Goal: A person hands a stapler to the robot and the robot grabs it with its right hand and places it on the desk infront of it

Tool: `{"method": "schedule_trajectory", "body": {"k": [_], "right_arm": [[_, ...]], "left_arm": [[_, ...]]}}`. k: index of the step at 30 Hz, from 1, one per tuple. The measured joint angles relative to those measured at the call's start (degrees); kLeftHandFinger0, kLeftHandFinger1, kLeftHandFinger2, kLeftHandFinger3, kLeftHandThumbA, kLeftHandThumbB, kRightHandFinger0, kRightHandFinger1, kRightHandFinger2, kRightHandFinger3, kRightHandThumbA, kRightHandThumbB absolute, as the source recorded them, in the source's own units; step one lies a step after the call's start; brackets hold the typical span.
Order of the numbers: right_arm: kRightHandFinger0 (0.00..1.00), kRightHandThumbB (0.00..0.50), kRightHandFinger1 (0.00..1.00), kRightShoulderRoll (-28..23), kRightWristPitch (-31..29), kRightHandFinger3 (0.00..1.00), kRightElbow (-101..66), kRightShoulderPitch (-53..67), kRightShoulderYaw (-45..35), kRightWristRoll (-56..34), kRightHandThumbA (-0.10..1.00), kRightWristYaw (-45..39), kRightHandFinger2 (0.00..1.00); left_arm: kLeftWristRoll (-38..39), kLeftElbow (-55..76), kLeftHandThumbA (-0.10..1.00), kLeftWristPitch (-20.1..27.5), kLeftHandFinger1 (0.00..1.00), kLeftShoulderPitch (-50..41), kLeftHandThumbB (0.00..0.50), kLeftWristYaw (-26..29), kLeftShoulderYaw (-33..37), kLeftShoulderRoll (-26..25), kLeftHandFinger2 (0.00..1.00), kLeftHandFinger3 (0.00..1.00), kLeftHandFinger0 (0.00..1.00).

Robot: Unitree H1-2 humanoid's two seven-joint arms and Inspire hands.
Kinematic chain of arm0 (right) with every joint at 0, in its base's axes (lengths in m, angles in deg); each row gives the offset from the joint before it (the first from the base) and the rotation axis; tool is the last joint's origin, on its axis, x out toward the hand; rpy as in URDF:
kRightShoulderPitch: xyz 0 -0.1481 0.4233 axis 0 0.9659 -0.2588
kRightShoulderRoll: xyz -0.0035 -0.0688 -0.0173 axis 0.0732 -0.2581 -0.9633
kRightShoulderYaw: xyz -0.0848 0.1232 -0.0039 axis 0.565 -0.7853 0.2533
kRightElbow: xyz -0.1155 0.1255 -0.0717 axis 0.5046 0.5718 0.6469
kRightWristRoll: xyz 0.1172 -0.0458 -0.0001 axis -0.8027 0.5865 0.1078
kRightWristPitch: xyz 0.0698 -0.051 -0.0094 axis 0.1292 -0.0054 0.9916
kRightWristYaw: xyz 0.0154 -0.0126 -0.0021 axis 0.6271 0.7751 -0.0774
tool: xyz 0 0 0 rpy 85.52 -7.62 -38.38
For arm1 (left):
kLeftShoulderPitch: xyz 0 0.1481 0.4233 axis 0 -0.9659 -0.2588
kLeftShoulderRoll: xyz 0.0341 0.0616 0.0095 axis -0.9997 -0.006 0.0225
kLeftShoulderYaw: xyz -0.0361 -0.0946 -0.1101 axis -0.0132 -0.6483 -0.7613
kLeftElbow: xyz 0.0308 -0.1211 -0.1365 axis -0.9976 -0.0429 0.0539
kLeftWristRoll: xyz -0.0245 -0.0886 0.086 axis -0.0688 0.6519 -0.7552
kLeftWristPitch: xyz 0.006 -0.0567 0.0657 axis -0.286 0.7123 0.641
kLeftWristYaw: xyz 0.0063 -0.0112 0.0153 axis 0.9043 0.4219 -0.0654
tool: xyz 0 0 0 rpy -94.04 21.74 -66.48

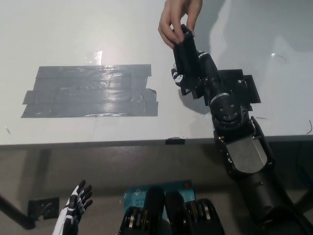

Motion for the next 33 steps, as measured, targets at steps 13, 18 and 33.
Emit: {"method": "schedule_trajectory", "body": {"k": [13, 18, 33], "right_arm": [[0.04, 0.135, 0.45, -4.11, 1.43, 0.86, -6.59, 1.51, 4.54, 1.41, -0.10, -2.65, 0.77], [0.08, 0.136, 0.50, -7.08, 2.68, 0.89, -9.45, 1.27, 8.03, 2.11, -0.10, -6.16, 0.84], [0.09, 0.146, 0.62, -12.12, 1.40, 0.99, 0.17, 0.31, 20.88, 6.02, -0.10, -15.32, 0.99]], "left_arm": [[0.16, -0.17, 1.00, 0.01, 1.00, 0.92, 0.442, -0.01, -0.11, -0.17, 0.99, 1.00, 1.00], [0.12, -0.24, 1.00, 0.01, 1.00, 1.64, 0.427, -0.01, -0.08, -0.50, 1.00, 1.00, 1.00], [-0.04, -0.32, 1.00, 0.01, 1.00, 2.62, 0.439, -0.02, 0.05, -0.88, 1.00, 1.00, 1.00]]}}
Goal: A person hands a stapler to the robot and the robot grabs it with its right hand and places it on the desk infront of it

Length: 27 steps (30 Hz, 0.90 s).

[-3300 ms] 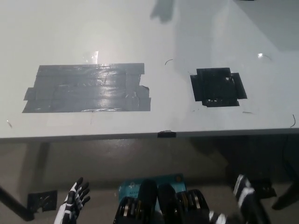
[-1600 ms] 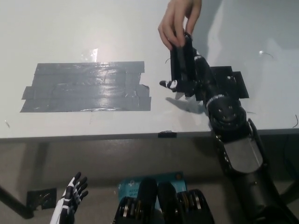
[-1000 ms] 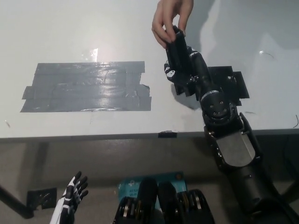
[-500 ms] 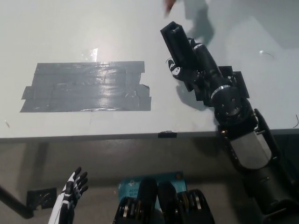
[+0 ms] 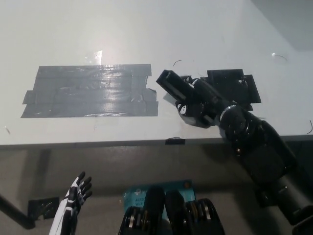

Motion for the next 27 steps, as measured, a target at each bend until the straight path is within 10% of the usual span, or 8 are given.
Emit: {"method": "schedule_trajectory", "body": {"k": [7, 10, 11, 12, 13, 27], "right_arm": [[0.16, 0.169, 0.71, -1.11, -4.02, 1.00, 3.83, -1.75, 2.95, 1.41, -0.07, -1.25, 0.99], [0.36, 0.287, 0.67, -1.49, -5.30, 1.00, 5.34, -2.77, 4.19, 2.11, 0.40, -1.85, 0.90], [0.58, 0.320, 0.94, -1.80, -5.52, 1.00, 5.48, -3.35, 4.89, 2.54, 0.56, -2.51, 1.00], [0.64, 0.326, 0.98, -1.92, -5.46, 1.00, 5.47, -3.61, 5.10, 2.71, 0.60, -3.04, 1.00], [1.00, 0.358, 1.00, -2.05, -5.31, 1.00, 5.34, -3.81, 5.26, 2.80, 0.69, -3.54, 1.00], [1.00, 0.496, 1.00, -3.92, -4.40, 1.00, 1.17, -4.19, 4.35, 2.98, 1.00, -9.09, 1.00]], "left_arm": [[-0.05, 0.02, 1.00, -0.01, 1.00, 0.76, 0.428, 0.00, 0.00, -0.14, 1.00, 1.00, 1.00], [-0.07, 0.04, 1.00, -0.04, 1.00, 0.89, 0.447, 0.00, 0.01, -0.15, 1.00, 1.00, 1.00], [-0.07, 0.04, 1.00, -0.05, 1.00, 0.93, 0.442, 0.00, 0.00, -0.19, 1.00, 1.00, 1.00], [-0.07, 0.04, 1.00, -0.07, 1.00, 0.98, 0.442, -0.01, 0.00, -0.23, 1.00, 1.00, 1.00], [-0.07, 0.04, 1.00, -0.10, 1.00, 1.05, 0.436, -0.01, 0.01, -0.26, 1.00, 1.00, 1.00], [-0.10, 0.03, 1.00, -0.16, 1.00, 1.85, 0.428, -0.01, 0.23, -0.72, 0.99, 1.00, 1.00]]}}
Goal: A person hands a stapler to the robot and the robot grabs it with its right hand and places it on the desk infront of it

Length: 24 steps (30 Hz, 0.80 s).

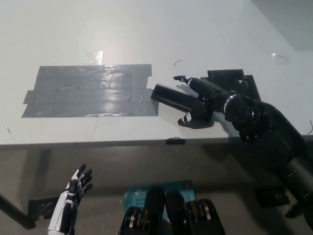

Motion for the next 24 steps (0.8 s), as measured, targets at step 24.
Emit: {"method": "schedule_trajectory", "body": {"k": [24], "right_arm": [[1.00, 0.447, 1.00, -2.06, 3.02, 1.00, -32.91, -0.84, -19.55, -4.27, 1.00, -0.88, 1.00]], "left_arm": [[-0.39, -0.14, 1.00, -0.01, 0.99, 1.59, 0.451, 0.01, 0.31, -0.02, 0.95, 1.00, 1.00]]}}
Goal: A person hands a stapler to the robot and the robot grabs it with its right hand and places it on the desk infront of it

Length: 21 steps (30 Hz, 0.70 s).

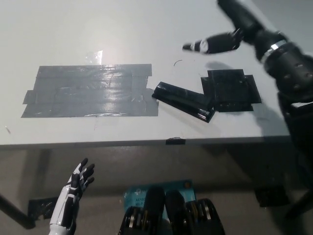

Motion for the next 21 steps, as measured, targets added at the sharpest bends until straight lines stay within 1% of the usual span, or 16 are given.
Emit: {"method": "schedule_trajectory", "body": {"k": [1, 2, 3, 4, 5, 6, 7, 9, 11, 14, 15, 17, 18, 19, 21], "right_arm": [[1.00, 0.460, 1.00, -0.06, 0.47, 1.00, -2.76, 0.42, -0.82, -0.24, 1.00, -0.01, 1.00], [1.00, 0.468, 1.00, -0.11, 0.81, 1.00, -5.02, 1.04, -1.48, -0.48, 1.00, -0.02, 1.00], [1.00, 0.469, 1.00, -0.11, 0.96, 1.00, -6.18, 1.42, -1.74, -0.58, 1.00, -0.02, 1.00], [1.00, 0.459, 1.00, -0.11, 1.27, 1.00, -8.89, 2.38, -2.14, -0.83, 1.00, -0.02, 1.00], [1.00, 0.436, 1.00, -0.10, 1.54, 1.00, -10.53, 3.31, -2.42, -0.99, 1.00, -0.02, 1.00], [1.00, 0.433, 1.00, -0.09, 1.75, 1.00, -11.83, 4.09, -2.53, -1.12, 1.00, -0.02, 1.00], [1.00, 0.409, 1.00, -0.06, 2.15, 1.00, -15.39, 6.37, -2.97, -1.45, 1.00, -0.02, 1.00], [1.00, 0.411, 1.00, 0.06, 2.44, 1.00, -19.00, 9.78, -3.48, -1.99, 1.00, 0.01, 1.00], [1.00, 0.408, 1.00, 0.46, 2.66, 1.00, -22.84, 13.87, -4.12, -2.69, 1.00, 0.12, 1.00], [1.00, 0.448, 1.00, 2.96, 2.67, 1.00, -30.89, 25.27, -5.31, -4.60, 1.00, 0.59, 1.00], [1.00, 0.453, 1.00, 3.34, 2.64, 1.00, -31.56, 26.74, -5.38, -4.85, 1.00, 0.68, 1.00], [1.00, 0.460, 1.00, 5.20, 2.37, 1.00, -33.68, 33.67, -5.61, -6.02, 1.00, 1.12, 1.00], [1.00, 0.439, 1.00, 6.99, 1.90, 1.00, -34.95, 39.73, -6.03, -7.46, 1.00, 1.62, 1.00], [1.00, 0.384, 1.00, 8.27, 1.43, 1.00, -35.52, 43.45, -6.48, -8.61, 1.00, 1.99, 1.00], [1.00, 0.375, 1.00, 10.36, 0.01, 1.00, -35.54, 48.95, -7.44, -10.37, 1.00, 2.64, 1.00]], "left_arm": [[-0.02, -0.05, 1.00, -0.01, 0.99, 0.03, 0.443, 0.00, 0.03, 0.02, 0.95, 1.00, 1.00], [-0.03, -0.13, 1.00, -0.02, 0.99, 0.04, 0.445, 0.00, 0.04, 0.04, 0.95, 1.00, 1.00], [-0.04, -0.17, 1.00, -0.03, 0.99, 0.04, 0.445, 0.00, 0.04, 0.05, 0.95, 1.00, 1.00], [-0.04, -0.24, 1.00, -0.05, 0.99, 0.04, 0.456, 0.00, 0.04, 0.06, 0.95, 1.00, 1.00], [-0.05, -0.29, 1.00, -0.06, 0.99, 0.04, 0.461, 0.00, 0.04, 0.06, 0.95, 1.00, 1.00], [-0.05, -0.32, 1.00, -0.06, 0.99, 0.04, 0.462, 0.00, 0.04, 0.06, 0.95, 1.00, 1.00], [-0.06, -0.43, 1.00, -0.07, 0.99, 0.04, 0.466, 0.00, 0.05, 0.08, 0.95, 1.00, 1.00], [-0.08, -0.52, 1.00, -0.08, 1.00, 0.04, 0.462, 0.00, 0.09, 0.11, 0.96, 1.00, 1.00], [-0.09, -0.56, 1.00, -0.08, 1.00, 0.01, 0.472, 0.00, 0.12, 0.13, 0.98, 1.00, 1.00], [-0.10, -0.57, 1.00, -0.08, 1.00, -0.09, 0.489, 0.00, 0.17, 0.18, 1.00, 1.00, 1.00], [-0.10, -0.58, 1.00, -0.08, 1.00, -0.13, 0.488, 0.00, 0.16, 0.19, 1.00, 1.00, 1.00], [-0.12, -0.63, 1.00, -0.08, 1.00, -0.17, 0.495, 0.00, 0.21, 0.21, 1.00, 1.00, 1.00], [-0.16, -0.66, 1.00, -0.07, 1.00, -0.18, 0.491, 0.00, 0.24, 0.22, 1.00, 1.00, 1.00], [-0.21, -0.66, 1.00, -0.07, 1.00, -0.25, 0.493, 0.00, 0.25, 0.21, 1.00, 1.00, 1.00], [-0.25, -0.67, 1.00, -0.05, 1.00, -0.40, 0.500, 0.00, 0.29, 0.26, 1.00, 1.00, 1.00]]}}
